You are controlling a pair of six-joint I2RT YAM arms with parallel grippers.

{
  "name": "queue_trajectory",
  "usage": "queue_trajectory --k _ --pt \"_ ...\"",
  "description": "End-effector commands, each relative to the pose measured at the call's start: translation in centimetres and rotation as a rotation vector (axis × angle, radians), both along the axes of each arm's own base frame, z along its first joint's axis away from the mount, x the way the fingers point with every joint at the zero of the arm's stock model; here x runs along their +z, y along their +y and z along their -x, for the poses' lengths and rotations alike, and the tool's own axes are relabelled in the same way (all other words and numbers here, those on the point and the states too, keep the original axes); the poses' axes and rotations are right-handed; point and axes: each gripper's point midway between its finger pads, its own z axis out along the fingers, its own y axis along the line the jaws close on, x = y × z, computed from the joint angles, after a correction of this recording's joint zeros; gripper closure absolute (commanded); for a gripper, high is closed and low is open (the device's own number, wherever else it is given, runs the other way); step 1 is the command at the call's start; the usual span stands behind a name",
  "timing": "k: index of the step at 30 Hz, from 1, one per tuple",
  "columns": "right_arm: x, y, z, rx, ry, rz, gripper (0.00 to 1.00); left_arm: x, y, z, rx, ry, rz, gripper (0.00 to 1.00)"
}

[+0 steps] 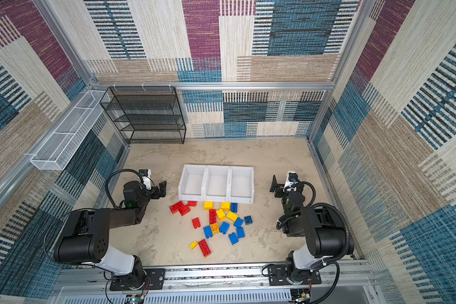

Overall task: Sort the legos into containers by color
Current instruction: Pick up the lego from the center of the table.

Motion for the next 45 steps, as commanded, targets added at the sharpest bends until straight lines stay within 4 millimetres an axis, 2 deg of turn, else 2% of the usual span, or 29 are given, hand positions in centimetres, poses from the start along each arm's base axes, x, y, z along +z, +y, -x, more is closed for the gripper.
queue_trajectory --k 1,2,5,6,9,11,14,16,20,25,28,34,37,40,45 --pt "1.4 -0.7 0.1 -0.041 -0.034 -0.021 0.01 1.5 1.6 0.0 0.096 -0.038 -0.016 0.01" --pt "2.3 -0.5 0.2 -0.035 -0.061 -0.006 0.0 2.5 2.2 0.2 0.131 -0.043 -0.02 0.01" --pt "3.1 -0.8 -1.7 -0.08 0.113 -0.042 0.0 5.4 1.6 1.5 0.123 -0.043 -0.01 0.01" --pt "3.9 -1.0 -1.9 -0.1 0.146 -0.066 0.0 6.1 1.5 2.1 0.138 -0.022 0.024 0.01" --pt "6.4 -1.5 -1.1 -0.163 0.228 -0.204 0.0 7.9 0.4 3.6 0.136 0.089 0.129 0.01" --pt "7.6 -0.2 -0.1 -0.125 0.258 -0.235 0.0 9.1 -0.8 4.2 0.114 0.143 0.199 0.01" --pt "8.8 3.4 2.0 -0.007 0.271 -0.251 0.01 9.7 -2.4 5.7 0.1 0.229 0.268 0.01" --pt "7.3 5.6 3.2 0.067 0.378 -0.305 0.01 9.3 -3.6 6.9 0.092 0.277 0.322 0.01" --pt "1.9 10.1 6.8 0.144 0.644 -0.36 0.0 7.4 -6.2 9.1 0.045 0.361 0.464 0.01" --pt "-1.8 13.3 11.8 0.232 0.819 -0.427 0.01 6.5 -7.4 10.8 0.041 0.398 0.478 0.01" --pt "-3.5 14.6 13.8 0.256 0.916 -0.395 0.02 6.1 -8.1 11.4 0.033 0.414 0.499 0.01" --pt "-5.4 17.7 14.8 0.286 1.023 -0.284 0.07 5.4 -11.0 12.8 -0.058 0.48 0.535 0.01" --pt "-6.1 18.6 14.6 0.278 1.052 -0.239 0.08 4.5 -11.5 13.5 -0.053 0.517 0.532 0.01" --pt "-6.4 18.3 14.5 0.255 1.055 -0.231 0.12 4.1 -12.2 14.2 -0.077 0.526 0.521 0.01" --pt "-7.9 17.3 15.3 0.216 1.102 -0.189 0.17 4.2 -12.6 14.9 -0.099 0.503 0.505 0.01"
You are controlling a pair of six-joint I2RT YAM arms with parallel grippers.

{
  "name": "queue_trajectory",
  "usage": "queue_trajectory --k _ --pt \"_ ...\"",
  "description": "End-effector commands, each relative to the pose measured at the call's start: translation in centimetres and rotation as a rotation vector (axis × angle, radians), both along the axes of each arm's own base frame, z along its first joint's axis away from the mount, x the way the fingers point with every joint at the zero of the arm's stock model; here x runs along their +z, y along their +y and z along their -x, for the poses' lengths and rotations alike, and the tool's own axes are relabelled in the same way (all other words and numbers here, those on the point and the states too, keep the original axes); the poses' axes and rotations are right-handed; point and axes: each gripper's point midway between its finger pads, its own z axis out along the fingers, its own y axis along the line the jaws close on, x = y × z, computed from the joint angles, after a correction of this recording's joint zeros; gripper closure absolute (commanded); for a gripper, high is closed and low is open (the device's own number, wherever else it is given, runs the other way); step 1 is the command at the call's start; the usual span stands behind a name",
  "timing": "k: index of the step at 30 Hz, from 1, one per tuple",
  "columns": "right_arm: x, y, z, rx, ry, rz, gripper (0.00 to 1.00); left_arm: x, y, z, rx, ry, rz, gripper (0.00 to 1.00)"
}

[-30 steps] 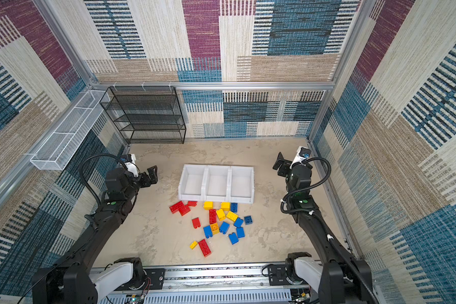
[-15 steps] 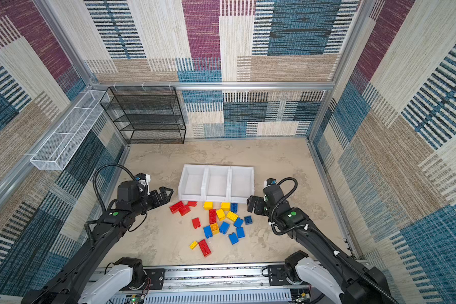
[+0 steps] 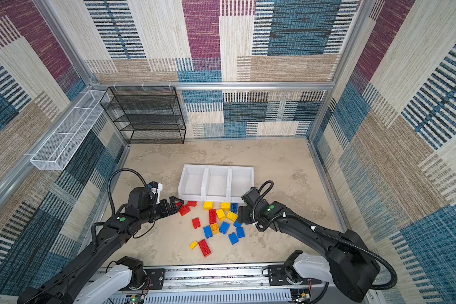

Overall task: Sort the legos into containers by color
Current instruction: Pick up the lego from the center of the table.

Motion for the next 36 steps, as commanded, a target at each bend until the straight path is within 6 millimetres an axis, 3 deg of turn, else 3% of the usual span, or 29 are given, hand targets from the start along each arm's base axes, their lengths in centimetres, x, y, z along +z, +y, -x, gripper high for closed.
queue_trajectory --k 1,10,19,36 --pt "-0.6 -0.6 0.3 -0.021 0.01 0.023 0.19 0.0 0.1 0.2 0.015 -0.008 0.001 0.01" --pt "-1.6 0.2 -0.1 0.001 0.029 0.023 0.3 -0.3 0.0 0.5 0.023 0.003 0.014 0.01" --pt "-2.5 0.0 -0.1 0.008 0.04 0.059 0.49 -0.4 0.0 0.5 0.03 0.008 0.023 0.02" --pt "-2.6 -0.4 -0.6 -0.004 0.029 0.096 0.68 -0.7 -0.4 0.7 0.031 0.004 0.065 0.04"
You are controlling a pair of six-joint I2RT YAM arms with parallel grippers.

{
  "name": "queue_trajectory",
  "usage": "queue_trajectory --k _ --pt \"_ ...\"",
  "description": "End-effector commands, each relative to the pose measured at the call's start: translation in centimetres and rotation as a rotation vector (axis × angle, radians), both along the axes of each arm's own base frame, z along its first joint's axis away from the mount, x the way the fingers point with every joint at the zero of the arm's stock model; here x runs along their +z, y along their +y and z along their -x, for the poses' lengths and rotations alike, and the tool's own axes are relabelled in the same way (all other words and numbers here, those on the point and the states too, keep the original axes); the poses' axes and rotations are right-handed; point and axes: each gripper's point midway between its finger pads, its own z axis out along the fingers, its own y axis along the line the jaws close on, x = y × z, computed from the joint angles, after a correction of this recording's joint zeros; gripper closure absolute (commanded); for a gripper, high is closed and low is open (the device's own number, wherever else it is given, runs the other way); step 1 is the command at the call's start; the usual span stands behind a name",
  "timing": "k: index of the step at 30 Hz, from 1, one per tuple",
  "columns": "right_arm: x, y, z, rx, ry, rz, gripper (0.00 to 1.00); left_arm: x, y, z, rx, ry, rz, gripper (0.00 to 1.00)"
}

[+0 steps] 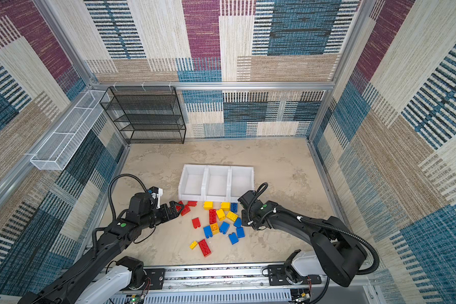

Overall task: Sort the legos into containers by color
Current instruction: Pick up the lego from the center of the table, then place the lego in the container.

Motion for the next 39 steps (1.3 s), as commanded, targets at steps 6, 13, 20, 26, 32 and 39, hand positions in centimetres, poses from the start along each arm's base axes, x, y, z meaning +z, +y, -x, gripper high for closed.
queue_trajectory --k 6,13,20,26,32,39 --pt "1.9 -0.3 -0.6 -0.025 -0.05 -0.002 0.68 0.5 0.0 -0.2 0.02 -0.031 0.031 0.04" --pt "6.4 1.4 -3.9 0.023 -0.162 -0.001 0.68 0.3 0.0 -0.4 0.025 -0.023 0.024 0.04" --pt "9.2 4.4 -8.3 0.079 -0.259 -0.01 0.68 0.8 -0.1 0.0 0.02 -0.034 0.049 0.04" --pt "8.6 5.0 -12.1 0.09 -0.266 -0.04 0.68 0.6 0.0 0.3 0.029 -0.028 0.05 0.04" --pt "6.5 4.4 -14.3 0.084 -0.229 -0.039 0.67 0.4 -0.1 0.4 0.021 -0.018 0.053 0.04" --pt "5.7 4.4 -15.7 0.084 -0.216 -0.035 0.59 0.2 -0.1 0.7 0.027 -0.013 0.062 0.04"
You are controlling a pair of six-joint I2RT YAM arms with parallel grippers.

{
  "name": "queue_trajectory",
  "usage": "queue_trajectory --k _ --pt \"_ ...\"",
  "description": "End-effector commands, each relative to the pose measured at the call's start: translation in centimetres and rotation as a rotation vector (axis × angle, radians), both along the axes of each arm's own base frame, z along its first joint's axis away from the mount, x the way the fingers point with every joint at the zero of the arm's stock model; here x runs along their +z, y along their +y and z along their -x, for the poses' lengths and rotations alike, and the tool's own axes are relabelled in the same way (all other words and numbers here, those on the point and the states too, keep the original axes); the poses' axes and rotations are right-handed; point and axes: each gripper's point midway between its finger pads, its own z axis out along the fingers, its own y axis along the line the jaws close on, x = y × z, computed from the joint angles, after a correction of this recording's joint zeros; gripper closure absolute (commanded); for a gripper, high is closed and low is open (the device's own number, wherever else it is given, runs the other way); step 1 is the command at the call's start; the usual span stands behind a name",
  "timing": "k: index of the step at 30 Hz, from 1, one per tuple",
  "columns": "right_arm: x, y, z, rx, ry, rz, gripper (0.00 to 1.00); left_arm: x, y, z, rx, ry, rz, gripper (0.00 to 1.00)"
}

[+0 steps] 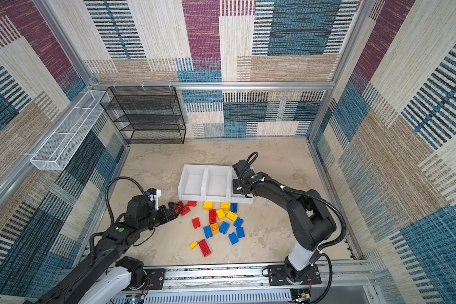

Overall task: Sort the legos into containers by color
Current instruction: Place the lego in the container.

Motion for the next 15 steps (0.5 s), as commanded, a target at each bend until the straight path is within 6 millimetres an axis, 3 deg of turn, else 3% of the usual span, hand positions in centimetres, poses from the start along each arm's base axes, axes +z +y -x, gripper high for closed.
queue_trajectory --k 1,6,15 --pt "0.6 0.7 -1.1 0.019 -0.031 -0.018 0.56 0.0 -0.2 0.2 0.006 0.011 0.025 0.04" --pt "1.1 0.8 -1.3 0.015 -0.038 -0.023 0.39 0.3 -0.2 0.1 0.007 0.0 0.025 0.04" --pt "4.5 0.3 -0.7 0.004 -0.096 -0.055 0.35 0.4 -0.7 0.4 -0.032 -0.007 0.023 0.05"
